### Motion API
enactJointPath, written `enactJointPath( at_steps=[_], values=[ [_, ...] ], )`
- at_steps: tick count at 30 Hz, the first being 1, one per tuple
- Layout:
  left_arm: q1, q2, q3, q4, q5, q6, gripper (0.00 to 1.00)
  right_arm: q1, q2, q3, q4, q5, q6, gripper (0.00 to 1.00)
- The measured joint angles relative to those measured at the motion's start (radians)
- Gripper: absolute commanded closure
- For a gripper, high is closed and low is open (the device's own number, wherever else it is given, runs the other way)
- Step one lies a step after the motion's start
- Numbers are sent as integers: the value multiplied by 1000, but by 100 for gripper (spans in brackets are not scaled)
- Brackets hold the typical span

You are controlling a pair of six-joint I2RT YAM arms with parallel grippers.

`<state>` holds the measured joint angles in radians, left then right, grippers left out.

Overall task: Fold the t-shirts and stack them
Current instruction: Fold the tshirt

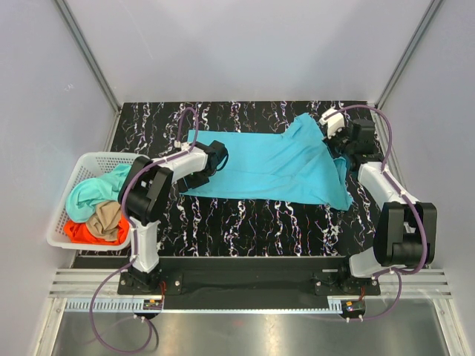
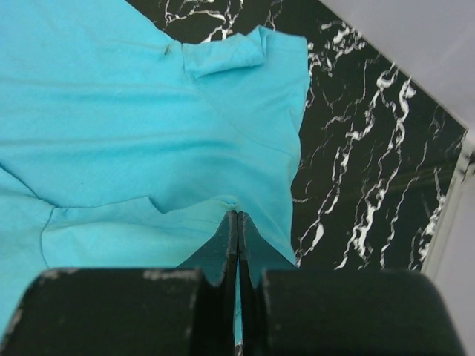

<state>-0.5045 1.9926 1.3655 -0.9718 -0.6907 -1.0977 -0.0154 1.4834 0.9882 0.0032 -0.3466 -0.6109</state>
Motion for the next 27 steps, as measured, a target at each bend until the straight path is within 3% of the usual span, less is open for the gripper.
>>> enactJointPath(
  at_steps=[27],
  values=[
    [-10, 0, 0, -13, 0, -14, 38, 54, 57, 19, 92, -93, -413, 100]
  ],
)
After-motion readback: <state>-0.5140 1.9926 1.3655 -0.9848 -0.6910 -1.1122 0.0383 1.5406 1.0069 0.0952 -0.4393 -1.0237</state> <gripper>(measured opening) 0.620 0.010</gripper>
